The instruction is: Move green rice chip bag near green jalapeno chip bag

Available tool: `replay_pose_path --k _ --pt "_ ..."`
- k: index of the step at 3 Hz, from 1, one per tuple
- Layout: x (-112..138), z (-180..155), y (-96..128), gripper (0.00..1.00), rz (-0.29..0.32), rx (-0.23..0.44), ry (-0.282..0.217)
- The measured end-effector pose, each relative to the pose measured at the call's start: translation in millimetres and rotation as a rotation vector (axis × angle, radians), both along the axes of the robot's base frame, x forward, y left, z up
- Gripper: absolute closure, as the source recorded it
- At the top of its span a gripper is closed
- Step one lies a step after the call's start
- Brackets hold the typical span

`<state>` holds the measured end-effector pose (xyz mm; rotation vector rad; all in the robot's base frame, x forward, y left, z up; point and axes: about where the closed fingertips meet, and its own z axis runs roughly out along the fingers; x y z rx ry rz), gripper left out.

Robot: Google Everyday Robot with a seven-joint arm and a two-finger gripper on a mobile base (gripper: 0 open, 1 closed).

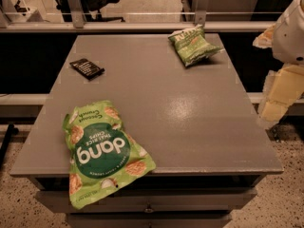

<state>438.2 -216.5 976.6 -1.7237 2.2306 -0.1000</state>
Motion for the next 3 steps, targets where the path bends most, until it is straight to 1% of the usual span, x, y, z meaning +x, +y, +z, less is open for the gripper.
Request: replay_pose_path --k 1,2,3 --pt "0 0 0 0.00 0.000 0.000 0.000" --pt "4 -11 22 0.00 0.005 0.060 0.017" --pt "9 -38 79 0.00 0.008 0.215 0.079"
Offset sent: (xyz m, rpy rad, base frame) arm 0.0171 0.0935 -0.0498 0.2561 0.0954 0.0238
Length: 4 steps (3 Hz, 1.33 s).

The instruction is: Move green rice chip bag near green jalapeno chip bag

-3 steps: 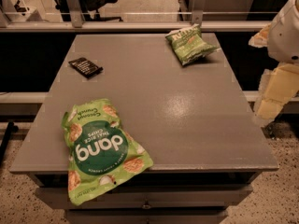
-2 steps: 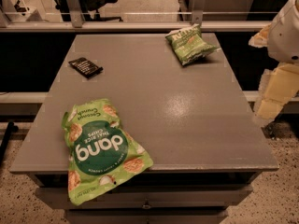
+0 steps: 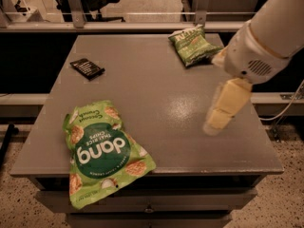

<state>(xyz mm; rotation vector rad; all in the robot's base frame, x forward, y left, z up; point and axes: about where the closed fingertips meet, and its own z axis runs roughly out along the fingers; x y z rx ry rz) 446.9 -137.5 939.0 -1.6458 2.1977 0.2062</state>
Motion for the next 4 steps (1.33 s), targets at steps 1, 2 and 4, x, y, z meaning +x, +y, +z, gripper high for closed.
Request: replay_pose_path --k 1,2,4 --pt "-5 -22 53 0.00 -0.014 0.173 0.088" --pt "-14 -34 96 0.00 -0.037 0.344 0.149" --pt "-30 -46 173 0.00 -0.052 0.585 0.149"
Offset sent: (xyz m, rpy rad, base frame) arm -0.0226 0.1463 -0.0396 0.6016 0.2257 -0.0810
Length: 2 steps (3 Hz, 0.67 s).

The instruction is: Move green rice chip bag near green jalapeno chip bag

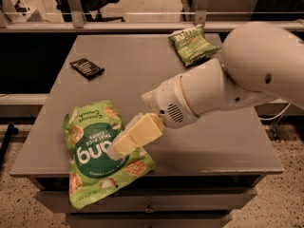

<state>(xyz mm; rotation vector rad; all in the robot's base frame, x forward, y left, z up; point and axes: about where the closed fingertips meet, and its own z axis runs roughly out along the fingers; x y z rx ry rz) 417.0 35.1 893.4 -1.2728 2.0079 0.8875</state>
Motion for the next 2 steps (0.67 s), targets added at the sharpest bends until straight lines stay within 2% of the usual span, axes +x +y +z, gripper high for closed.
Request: replay_pose_path --k 1,2 --pt "3 -14 24 0.00 -0.008 0.015 -0.044" --pt "10 -28 38 0.02 -0.019 0.014 -0.069"
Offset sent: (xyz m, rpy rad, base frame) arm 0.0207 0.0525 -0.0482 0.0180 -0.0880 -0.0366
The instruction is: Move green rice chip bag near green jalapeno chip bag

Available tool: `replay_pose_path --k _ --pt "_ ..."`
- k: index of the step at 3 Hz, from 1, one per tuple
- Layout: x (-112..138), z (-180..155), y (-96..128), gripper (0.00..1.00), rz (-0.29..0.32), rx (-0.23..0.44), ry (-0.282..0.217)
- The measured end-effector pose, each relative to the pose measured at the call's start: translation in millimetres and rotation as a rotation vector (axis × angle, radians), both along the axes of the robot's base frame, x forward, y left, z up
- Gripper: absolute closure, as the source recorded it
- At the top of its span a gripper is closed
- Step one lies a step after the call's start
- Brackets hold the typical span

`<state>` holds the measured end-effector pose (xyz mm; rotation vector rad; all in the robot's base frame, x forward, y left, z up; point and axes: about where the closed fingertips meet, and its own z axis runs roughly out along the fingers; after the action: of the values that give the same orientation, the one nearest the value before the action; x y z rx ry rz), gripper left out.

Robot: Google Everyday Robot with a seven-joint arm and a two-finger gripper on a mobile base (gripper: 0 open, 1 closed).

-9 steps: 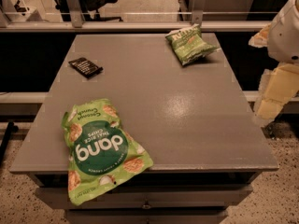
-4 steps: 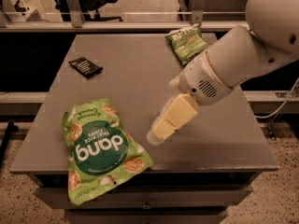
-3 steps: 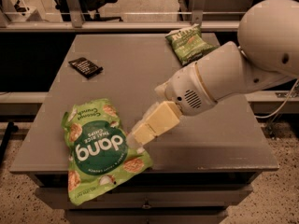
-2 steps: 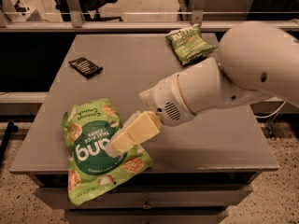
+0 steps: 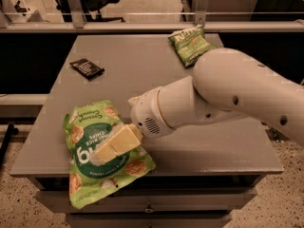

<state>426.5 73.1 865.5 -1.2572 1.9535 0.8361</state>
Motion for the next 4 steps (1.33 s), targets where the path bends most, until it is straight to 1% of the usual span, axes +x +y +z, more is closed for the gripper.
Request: replay_pose_path --k 1,2,3,4 --pt "-1 -8 14 0.20 0.009 0.005 0.030" --pt "-1 -15 16 0.44 0.001 0.014 0.062" --pt "1 -13 12 0.67 -0.012 0.018 0.068" --pt "5 -1 -1 0.90 -0.033 0.015 0.048"
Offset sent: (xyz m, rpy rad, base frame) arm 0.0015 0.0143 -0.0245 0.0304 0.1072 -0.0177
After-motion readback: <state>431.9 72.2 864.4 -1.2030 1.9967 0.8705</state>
